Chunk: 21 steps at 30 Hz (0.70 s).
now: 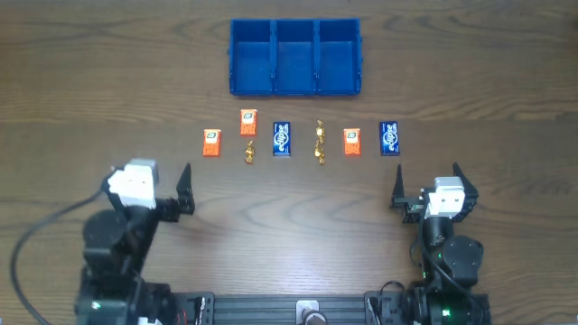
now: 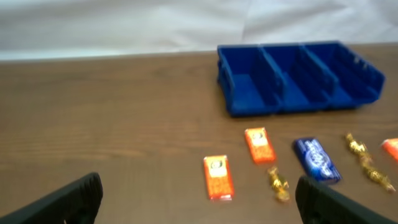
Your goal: Sort Candies Into Trays
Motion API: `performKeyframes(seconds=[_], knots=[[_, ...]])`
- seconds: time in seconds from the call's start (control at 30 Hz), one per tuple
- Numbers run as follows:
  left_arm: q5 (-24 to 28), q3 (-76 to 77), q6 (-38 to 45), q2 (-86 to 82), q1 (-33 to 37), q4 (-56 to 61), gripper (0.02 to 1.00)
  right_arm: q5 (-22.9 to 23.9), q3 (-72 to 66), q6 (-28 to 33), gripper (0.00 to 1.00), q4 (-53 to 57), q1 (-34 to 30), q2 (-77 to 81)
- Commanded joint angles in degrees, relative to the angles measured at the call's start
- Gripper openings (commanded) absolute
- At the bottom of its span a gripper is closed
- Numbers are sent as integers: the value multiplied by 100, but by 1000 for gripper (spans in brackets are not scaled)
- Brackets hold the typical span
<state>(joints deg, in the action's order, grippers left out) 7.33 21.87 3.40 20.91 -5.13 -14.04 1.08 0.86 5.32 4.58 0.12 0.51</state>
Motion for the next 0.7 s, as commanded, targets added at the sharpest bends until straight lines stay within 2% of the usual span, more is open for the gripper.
performKeyframes(seconds=[0.03, 0.17, 0.27, 0.5, 0.7], knots=[[13, 2518, -236, 2391, -247, -1003, 998, 26, -42, 76, 998, 0, -20, -35], [-28, 3965, -428, 4374, -256, -2046, 998, 28, -42, 76, 998, 0, -20, -35], [-24, 4553, -518, 5805, -256, -2352, 998, 28, -42, 76, 998, 0, -20, -35], [-24, 4739, -774, 7685, -295, -2299, 998, 26, -42, 76, 998, 0, -20, -35], [-26, 4739, -817, 8489, -474, -2061, 998, 28, -42, 76, 998, 0, -20, -35]])
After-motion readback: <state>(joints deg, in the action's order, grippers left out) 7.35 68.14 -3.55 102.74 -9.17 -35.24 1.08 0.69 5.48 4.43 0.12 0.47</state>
